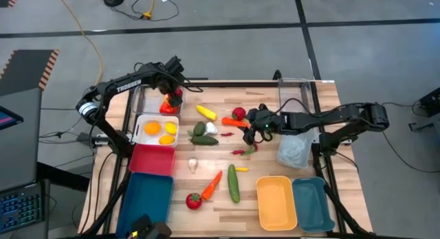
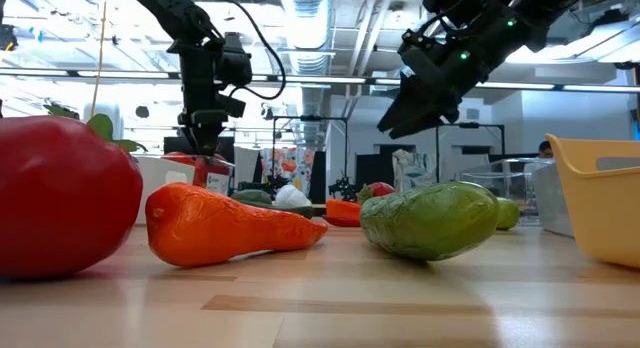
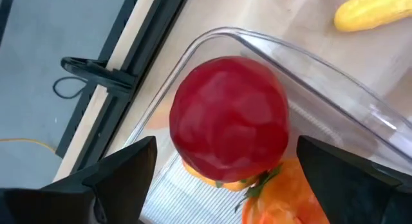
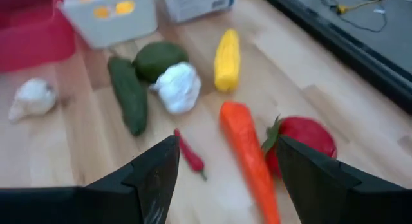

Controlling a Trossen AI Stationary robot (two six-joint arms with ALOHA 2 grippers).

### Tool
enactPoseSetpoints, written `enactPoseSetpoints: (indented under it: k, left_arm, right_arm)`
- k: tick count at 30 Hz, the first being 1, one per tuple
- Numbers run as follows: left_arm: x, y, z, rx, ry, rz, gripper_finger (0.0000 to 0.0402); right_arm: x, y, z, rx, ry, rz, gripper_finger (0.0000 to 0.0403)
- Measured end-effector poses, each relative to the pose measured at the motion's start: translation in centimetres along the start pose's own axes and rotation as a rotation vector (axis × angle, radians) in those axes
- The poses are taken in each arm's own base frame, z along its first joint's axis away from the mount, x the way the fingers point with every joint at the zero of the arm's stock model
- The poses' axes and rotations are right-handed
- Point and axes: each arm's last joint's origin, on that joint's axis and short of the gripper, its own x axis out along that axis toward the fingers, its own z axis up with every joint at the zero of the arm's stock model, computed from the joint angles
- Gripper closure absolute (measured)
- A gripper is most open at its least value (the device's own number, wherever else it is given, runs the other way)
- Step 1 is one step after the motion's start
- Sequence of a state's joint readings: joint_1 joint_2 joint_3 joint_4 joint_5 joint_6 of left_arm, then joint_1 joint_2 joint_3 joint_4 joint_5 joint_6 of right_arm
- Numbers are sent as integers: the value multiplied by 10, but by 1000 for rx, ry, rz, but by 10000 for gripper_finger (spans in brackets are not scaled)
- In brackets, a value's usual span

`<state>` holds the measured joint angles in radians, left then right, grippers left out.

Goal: Sort produce into baskets
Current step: Put the top red tomato into the left transparent bin

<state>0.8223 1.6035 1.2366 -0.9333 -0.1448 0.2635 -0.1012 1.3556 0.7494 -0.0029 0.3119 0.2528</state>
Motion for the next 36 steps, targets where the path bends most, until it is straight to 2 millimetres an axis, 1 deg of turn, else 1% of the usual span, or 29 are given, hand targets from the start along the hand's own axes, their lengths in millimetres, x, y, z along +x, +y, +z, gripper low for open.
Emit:
enactPoseSetpoints:
  k: [5,10,14,20,23,29,32,36]
  left_arm:
    - [0,0,0,13,0,0,39]
    - [0,0,0,14,0,1,39]
    - [0,0,0,19,-1,1,39]
    - [0,0,1,28,-8,4,38]
    - [0,0,1,28,-10,2,38]
    - [0,0,1,28,-14,1,38]
    - [0,0,1,30,-15,-2,38]
    - [0,0,1,30,-15,-3,38]
  right_arm:
    - [2,-16,21,54,-51,-49,117]
    - [1,-38,44,116,-86,-117,117]
    - [4,-58,53,204,-74,-156,117]
    - [23,-78,53,254,-7,-73,117]
    - [35,-84,50,262,23,-80,117]
    - [57,-87,45,226,85,-61,116]
    - [67,-86,46,222,110,-49,116]
    - [77,-85,45,169,197,-57,116]
